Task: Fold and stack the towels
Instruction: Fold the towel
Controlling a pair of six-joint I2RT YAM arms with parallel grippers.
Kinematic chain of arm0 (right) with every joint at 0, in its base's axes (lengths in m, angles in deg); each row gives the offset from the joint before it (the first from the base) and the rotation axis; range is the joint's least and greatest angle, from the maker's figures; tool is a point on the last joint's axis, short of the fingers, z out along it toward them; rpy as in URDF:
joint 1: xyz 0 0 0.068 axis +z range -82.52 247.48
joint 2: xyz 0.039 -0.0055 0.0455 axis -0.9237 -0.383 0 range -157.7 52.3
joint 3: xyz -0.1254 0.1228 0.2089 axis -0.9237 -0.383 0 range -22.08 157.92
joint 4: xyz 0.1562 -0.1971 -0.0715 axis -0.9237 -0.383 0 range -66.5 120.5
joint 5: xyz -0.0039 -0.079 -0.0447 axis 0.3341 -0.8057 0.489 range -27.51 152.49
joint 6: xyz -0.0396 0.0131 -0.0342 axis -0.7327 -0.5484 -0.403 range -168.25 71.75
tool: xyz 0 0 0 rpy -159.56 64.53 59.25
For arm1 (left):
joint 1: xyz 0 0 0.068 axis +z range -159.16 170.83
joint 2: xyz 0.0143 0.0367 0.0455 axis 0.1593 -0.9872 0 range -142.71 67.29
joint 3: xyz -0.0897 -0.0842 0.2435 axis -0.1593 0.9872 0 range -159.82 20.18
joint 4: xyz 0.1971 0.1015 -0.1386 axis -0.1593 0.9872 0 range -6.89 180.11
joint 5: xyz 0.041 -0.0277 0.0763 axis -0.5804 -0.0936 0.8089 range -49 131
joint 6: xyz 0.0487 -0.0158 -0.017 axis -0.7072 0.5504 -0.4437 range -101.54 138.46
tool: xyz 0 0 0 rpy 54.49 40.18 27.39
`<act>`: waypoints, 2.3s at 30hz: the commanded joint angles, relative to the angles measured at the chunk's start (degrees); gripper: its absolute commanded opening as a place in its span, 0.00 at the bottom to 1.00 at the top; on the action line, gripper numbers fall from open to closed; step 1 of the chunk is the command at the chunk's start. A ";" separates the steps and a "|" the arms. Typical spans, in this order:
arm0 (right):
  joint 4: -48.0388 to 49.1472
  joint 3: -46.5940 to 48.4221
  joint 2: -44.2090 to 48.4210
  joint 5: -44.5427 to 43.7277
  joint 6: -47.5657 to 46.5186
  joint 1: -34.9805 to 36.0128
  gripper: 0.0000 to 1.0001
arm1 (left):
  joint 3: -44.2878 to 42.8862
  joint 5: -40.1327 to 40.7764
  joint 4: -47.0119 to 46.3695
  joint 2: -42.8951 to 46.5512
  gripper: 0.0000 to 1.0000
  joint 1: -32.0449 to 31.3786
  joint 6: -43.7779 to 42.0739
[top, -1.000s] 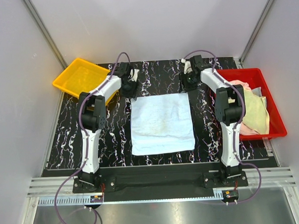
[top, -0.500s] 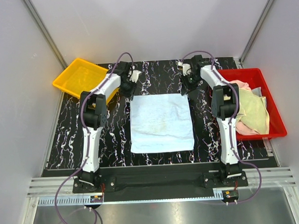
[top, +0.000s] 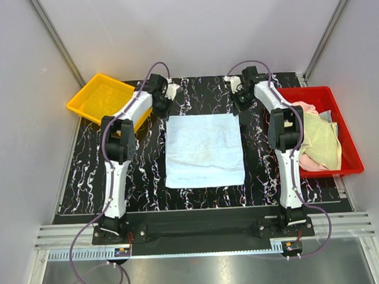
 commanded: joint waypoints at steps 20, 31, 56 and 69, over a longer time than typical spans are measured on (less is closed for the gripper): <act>19.68 -8.21 15.52 -5.07 -0.85 -0.17 0.00 | 6.17 5.52 -13.34 13.59 0.00 0.41 -1.12; 22.92 -26.21 30.28 -7.87 0.03 1.59 0.00 | 16.02 6.84 -15.19 24.57 0.00 0.06 -1.91; 24.77 -61.11 57.97 -13.06 1.78 9.76 0.00 | 48.89 9.21 -16.51 49.19 0.00 -6.35 4.06; 24.78 -69.64 58.51 -16.04 8.02 13.28 0.08 | 57.77 9.38 -15.28 50.25 0.11 -9.17 8.63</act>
